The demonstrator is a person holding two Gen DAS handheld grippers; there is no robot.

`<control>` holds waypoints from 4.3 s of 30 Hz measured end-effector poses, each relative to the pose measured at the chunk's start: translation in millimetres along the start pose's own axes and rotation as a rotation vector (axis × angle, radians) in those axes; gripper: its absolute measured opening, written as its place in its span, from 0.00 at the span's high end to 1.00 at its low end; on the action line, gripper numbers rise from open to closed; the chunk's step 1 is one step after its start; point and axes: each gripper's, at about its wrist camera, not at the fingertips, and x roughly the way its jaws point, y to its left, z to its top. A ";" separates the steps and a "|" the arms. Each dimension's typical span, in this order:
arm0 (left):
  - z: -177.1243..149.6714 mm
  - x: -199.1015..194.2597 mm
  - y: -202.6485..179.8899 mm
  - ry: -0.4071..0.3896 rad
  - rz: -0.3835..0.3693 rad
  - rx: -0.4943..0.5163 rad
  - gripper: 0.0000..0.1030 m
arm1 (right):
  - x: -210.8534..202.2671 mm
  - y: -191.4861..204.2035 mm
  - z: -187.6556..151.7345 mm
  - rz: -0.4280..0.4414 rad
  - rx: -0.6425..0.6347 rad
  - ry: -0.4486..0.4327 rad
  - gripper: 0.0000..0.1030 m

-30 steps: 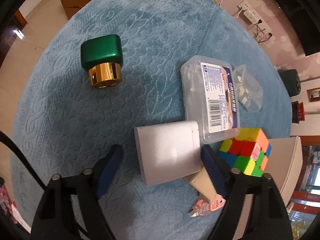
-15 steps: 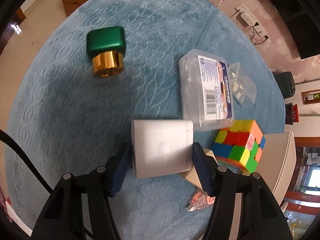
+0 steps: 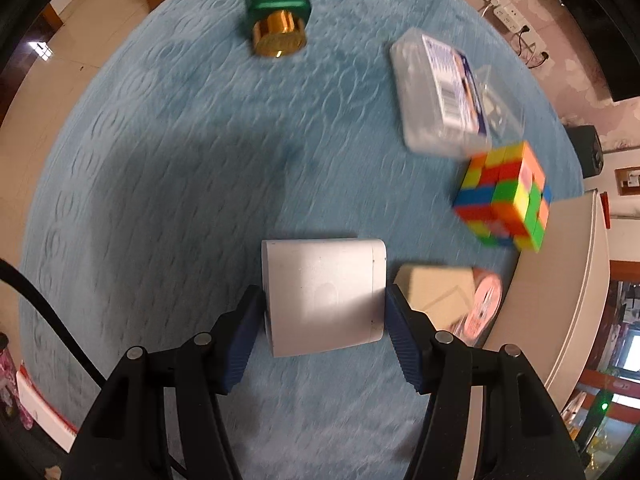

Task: Organize rigid objects
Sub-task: 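Carry the white square box into the tray and open the left gripper, then move the left tool to the green-capped gold cylinder and grasp it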

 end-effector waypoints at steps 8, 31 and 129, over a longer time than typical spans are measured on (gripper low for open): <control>-42.7 -1.6 4.3 0.037 0.023 0.020 0.38 | 1.9 -0.8 1.8 0.016 -0.027 -0.013 0.70; -147.4 -6.9 -20.0 0.141 0.134 0.054 0.38 | 1.1 -6.9 -8.2 0.018 -0.119 -0.083 0.93; 58.4 -99.8 -74.0 -0.253 0.154 0.242 0.47 | 1.0 -20.4 12.4 0.019 0.204 -0.056 0.92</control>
